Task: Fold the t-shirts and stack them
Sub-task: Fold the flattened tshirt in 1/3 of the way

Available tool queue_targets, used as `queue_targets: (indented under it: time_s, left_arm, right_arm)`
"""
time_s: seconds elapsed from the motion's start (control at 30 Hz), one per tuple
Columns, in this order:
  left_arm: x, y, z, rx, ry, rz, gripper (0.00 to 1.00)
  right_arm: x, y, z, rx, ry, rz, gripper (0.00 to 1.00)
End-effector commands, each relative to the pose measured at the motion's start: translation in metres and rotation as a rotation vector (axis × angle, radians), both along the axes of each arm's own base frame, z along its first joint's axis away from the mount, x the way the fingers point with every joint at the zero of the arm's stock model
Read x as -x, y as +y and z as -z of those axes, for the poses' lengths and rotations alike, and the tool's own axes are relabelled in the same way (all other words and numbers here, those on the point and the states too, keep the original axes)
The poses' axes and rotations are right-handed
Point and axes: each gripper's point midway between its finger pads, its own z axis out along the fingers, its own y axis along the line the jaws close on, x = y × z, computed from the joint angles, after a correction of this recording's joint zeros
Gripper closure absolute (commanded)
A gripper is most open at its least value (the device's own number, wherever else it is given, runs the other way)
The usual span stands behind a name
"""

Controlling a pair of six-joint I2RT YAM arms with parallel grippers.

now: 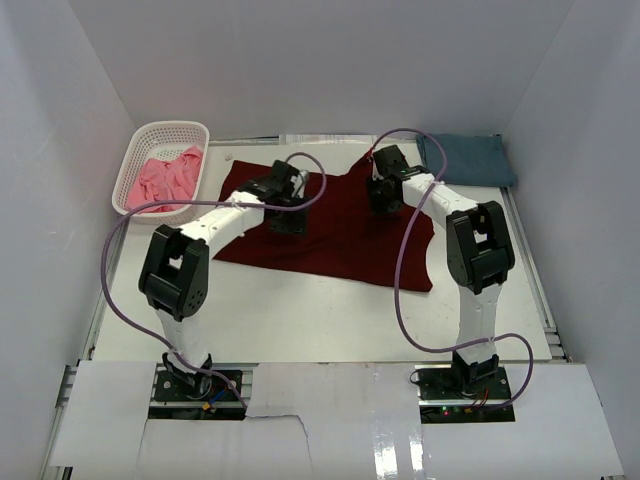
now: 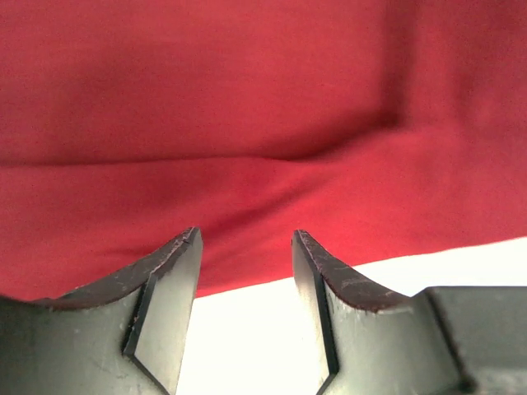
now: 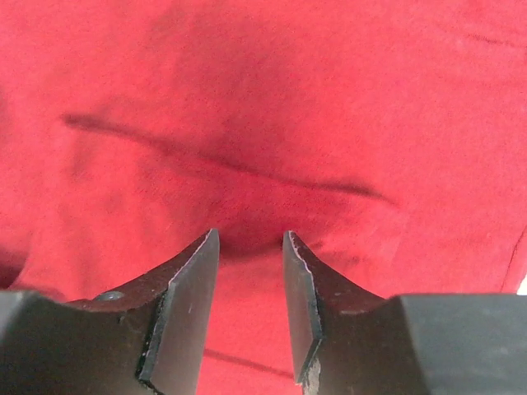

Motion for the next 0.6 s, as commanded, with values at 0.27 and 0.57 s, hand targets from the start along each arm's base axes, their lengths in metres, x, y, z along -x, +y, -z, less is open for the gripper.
queue_targets:
  time_s: [0.27, 0.57]
  left_arm:
    - [0.063, -0.162, -0.051, 0.106, -0.137, 0.323, 0.41]
    - [0.089, -0.200, 0.009, 0.064, -0.069, 0.377, 0.41]
  right_arm:
    - [-0.015, -0.001, 0.017, 0.004, 0.039, -0.009, 0.57]
    - [-0.017, 0.001, 0.028, -0.010, 0.061, -0.010, 0.57]
